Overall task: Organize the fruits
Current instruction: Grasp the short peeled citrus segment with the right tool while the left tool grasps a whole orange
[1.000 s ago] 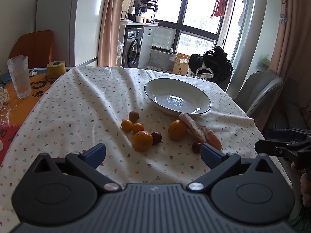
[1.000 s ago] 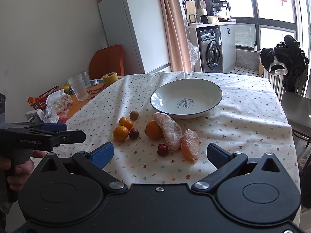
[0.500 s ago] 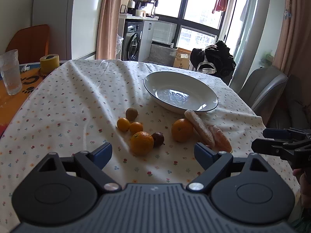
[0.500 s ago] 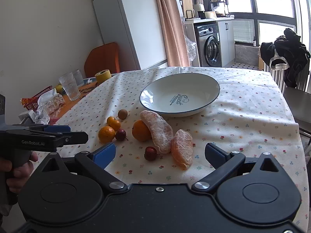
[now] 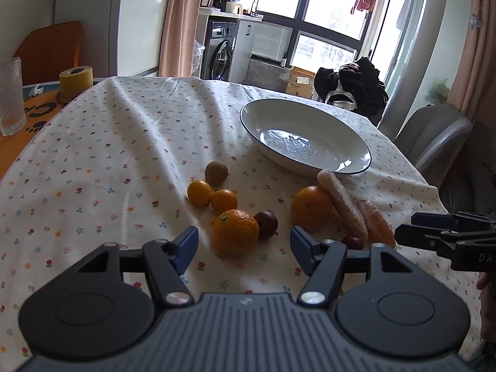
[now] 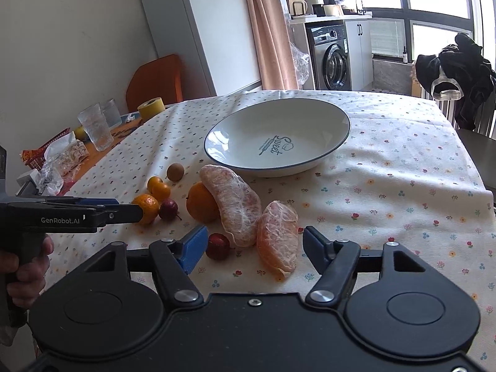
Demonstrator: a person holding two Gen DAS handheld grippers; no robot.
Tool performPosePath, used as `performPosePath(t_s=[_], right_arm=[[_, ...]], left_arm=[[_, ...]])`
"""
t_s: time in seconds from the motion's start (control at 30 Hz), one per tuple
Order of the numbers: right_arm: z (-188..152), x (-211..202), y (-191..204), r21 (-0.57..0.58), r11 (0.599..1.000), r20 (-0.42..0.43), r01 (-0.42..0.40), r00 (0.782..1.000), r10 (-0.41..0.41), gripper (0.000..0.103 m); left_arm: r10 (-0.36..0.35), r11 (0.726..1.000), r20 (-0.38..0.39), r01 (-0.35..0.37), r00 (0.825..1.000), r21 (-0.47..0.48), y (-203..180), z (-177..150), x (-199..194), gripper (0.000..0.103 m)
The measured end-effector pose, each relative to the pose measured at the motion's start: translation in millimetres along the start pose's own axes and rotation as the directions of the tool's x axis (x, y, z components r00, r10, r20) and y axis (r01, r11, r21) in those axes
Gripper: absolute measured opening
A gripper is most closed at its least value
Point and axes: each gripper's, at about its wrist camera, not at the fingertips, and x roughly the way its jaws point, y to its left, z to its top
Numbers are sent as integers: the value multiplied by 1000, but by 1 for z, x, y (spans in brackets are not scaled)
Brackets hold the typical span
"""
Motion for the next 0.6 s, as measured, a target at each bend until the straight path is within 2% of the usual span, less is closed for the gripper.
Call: performPosePath(t_s=[0.37,0.43,0.53,0.6], right_arm=[[-1,27,-8,3,999,-51,43,998,-42,53],[-2,31,-8,2,999,-66,41,997,-41,48],[-4,34,-10,8,1000,-67,21,998,-21,47],[-5,34,-8,-5,1000,-63,20,998,-21,45]], left_arm=[[4,1000,-23,-4,1000,-21,5,1,24,53],[5,1000,-27,-6,1000,-22,5,1,28,49],[5,999,-32,-6,999,-32,8,0,31,46],[5,999,-29,-6,1000,-32,9,-1,32,39]])
